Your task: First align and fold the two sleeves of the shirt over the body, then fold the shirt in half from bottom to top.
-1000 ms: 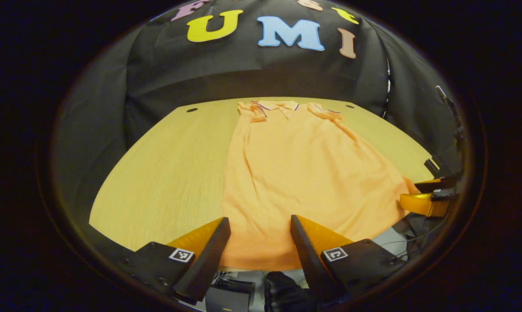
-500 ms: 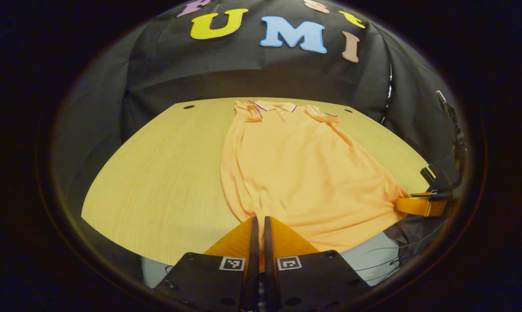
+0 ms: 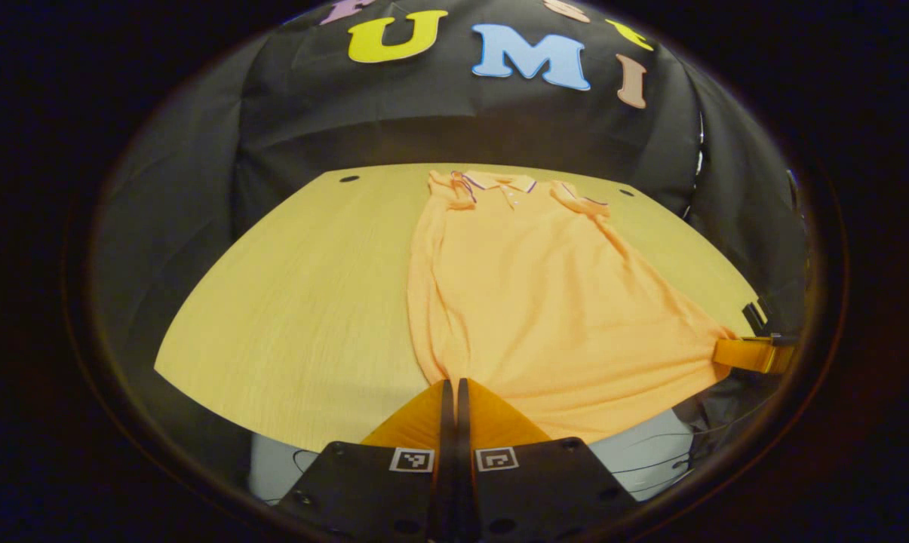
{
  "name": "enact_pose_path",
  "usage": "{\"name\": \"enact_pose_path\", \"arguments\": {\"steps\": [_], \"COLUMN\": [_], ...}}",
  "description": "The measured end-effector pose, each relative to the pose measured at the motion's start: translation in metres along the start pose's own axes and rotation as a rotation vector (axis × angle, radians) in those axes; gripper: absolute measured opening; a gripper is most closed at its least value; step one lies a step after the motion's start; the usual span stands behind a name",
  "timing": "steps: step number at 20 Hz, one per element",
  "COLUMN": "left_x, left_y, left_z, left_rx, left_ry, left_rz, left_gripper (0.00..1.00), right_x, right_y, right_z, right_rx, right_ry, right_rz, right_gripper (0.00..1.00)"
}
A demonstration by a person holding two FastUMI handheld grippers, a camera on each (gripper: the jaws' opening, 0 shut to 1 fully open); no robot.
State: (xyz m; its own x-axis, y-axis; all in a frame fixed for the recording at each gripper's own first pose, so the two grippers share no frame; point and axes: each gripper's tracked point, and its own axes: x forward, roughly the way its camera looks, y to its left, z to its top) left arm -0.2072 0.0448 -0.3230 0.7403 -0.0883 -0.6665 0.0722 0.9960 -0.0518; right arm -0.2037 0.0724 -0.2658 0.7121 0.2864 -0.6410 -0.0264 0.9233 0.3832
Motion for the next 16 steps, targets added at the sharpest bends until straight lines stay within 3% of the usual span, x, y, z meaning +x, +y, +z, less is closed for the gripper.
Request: {"name": "enact_pose_path", "arguments": {"steps": [9,16], "left_x": [-0.013,0.018], "left_y": [-0.022,-0.027], "left_z": [0.083,0.166], "left_rx": [0.028,0.011], "left_ry": [-0.112,-0.175], "left_rz": [-0.005,-0.051], "left_gripper": [0.06,0.07], "right_x": [-0.017,0.0], "right_y": [0.012,0.012], "right_z": [0.086,0.151], "right_rx": [-0.043,0.006], "right_ry": [-0.139,-0.197], "right_rz": [0.043,0.023], "right_gripper": [0.01,0.01]}}
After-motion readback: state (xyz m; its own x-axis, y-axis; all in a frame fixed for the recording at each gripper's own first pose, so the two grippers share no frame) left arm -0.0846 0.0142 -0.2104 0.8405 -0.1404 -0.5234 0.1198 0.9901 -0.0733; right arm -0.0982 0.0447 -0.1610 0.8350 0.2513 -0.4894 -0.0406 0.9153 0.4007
